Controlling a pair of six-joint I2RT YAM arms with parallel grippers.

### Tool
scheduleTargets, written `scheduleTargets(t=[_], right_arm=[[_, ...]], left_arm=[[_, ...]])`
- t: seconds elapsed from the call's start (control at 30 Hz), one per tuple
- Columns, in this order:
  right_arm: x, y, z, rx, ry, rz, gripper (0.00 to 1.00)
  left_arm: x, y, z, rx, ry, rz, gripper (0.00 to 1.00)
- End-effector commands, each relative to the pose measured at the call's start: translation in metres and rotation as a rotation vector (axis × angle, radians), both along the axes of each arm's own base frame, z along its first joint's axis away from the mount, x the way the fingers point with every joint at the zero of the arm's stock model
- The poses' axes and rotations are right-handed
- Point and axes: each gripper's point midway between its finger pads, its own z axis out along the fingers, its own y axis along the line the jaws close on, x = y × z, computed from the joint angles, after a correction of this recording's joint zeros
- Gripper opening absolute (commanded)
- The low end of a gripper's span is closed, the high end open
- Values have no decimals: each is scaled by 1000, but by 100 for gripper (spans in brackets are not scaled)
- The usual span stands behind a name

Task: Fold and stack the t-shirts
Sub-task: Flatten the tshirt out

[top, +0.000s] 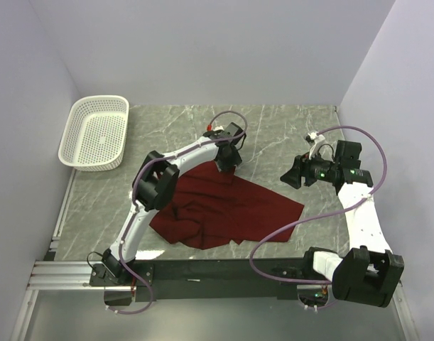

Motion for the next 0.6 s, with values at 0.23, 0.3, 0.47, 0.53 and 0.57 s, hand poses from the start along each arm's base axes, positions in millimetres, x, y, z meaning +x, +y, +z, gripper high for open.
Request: scheduleTargets(t=[0.23,0.3,0.47,0.53,0.57], right_arm=[[-1,1,6,24,-20,12,69],[-1,1,6,25,-20,11,69],[-1,0,5,25,-18,12,69],[-1,0,5,25,-18,10,69],[-1,0,3,25,-13,12,69]], left_arm=[[7,11,-27,119,23,-15,42],[6,13,-33,139,23,-30,35],[7,22,-32,179,8,-41,15],[10,24,-20,182,-25,-39,9],[13,22,-13,173,-45,-40,4]])
